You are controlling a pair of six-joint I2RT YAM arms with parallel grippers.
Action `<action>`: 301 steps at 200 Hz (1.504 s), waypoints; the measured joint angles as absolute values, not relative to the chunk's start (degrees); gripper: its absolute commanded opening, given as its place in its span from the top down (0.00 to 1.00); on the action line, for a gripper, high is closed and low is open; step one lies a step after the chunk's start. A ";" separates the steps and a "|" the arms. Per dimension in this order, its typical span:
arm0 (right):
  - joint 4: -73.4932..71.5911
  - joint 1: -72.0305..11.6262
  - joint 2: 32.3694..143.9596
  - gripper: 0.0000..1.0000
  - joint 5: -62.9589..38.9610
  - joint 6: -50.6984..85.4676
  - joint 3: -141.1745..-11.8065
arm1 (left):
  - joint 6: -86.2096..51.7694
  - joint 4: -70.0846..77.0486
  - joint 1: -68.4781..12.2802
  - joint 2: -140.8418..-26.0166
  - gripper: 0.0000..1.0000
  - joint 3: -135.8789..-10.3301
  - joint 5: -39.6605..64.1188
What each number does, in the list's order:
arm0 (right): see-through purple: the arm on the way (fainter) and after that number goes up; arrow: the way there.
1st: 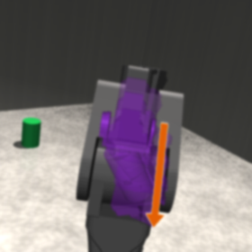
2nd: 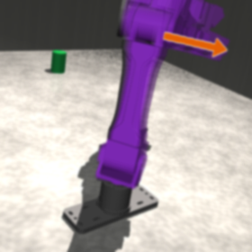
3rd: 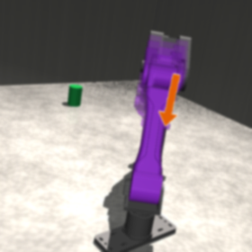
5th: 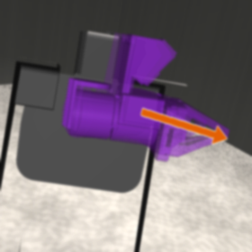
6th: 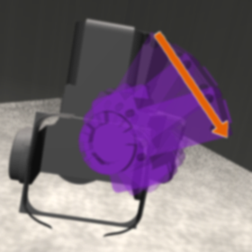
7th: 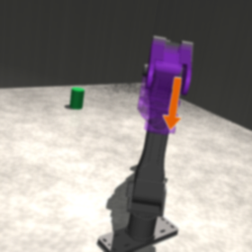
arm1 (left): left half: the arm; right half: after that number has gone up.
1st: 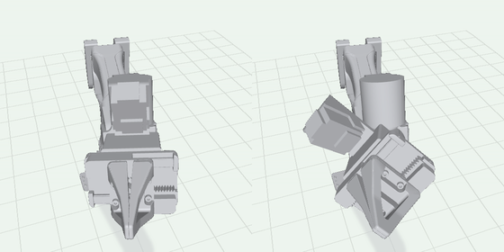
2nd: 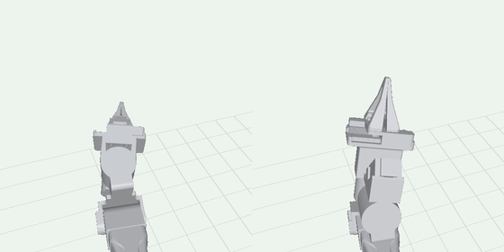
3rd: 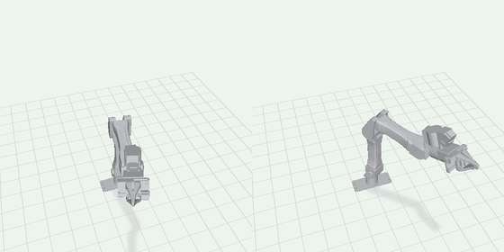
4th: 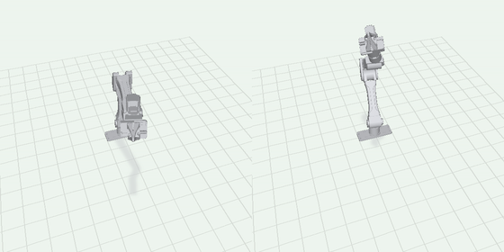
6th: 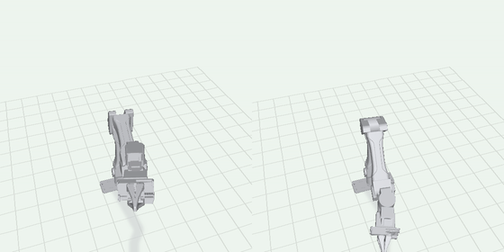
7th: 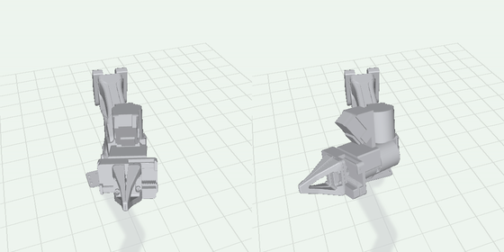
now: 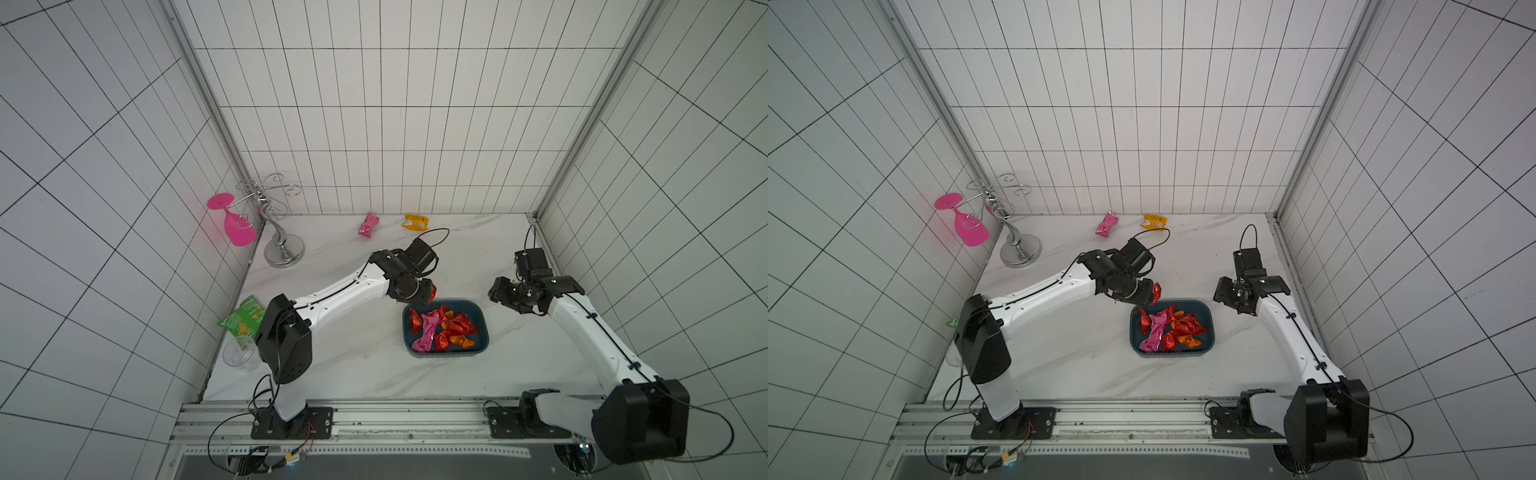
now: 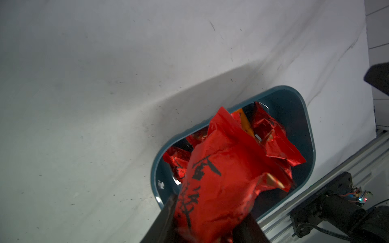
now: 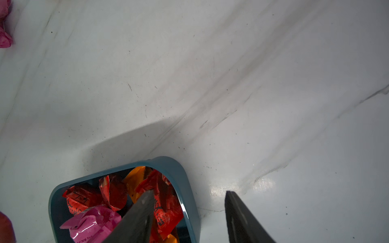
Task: Put the tea bags into the storage box
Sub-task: Place the tea bag in the storage box, then pick up the tea bag from the center of the board.
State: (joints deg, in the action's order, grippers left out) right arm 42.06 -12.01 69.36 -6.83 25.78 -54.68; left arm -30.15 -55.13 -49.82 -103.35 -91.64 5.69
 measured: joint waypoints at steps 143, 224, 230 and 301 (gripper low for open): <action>40.07 -13.21 63.92 0.42 -11.79 29.08 -49.80 | -31.46 -49.52 -58.35 -99.57 0.31 -76.47 0.14; 40.49 -13.76 70.39 0.42 -11.68 27.46 -56.25 | -32.32 -48.53 -46.24 -92.86 0.21 -78.00 -0.23; 40.42 -13.87 71.07 0.42 -11.68 27.40 -57.01 | -32.03 -48.27 -43.59 -92.62 0.21 -78.83 -0.19; 39.72 -13.96 78.22 0.42 -11.66 27.29 -63.13 | -26.96 -42.68 -22.98 -108.47 0.20 -96.53 -0.21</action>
State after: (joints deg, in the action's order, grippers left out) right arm 39.72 -13.96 78.22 -11.66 27.29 -63.13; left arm -26.96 -42.68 -22.98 -108.47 -96.53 -0.21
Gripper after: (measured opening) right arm 0.578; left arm 0.796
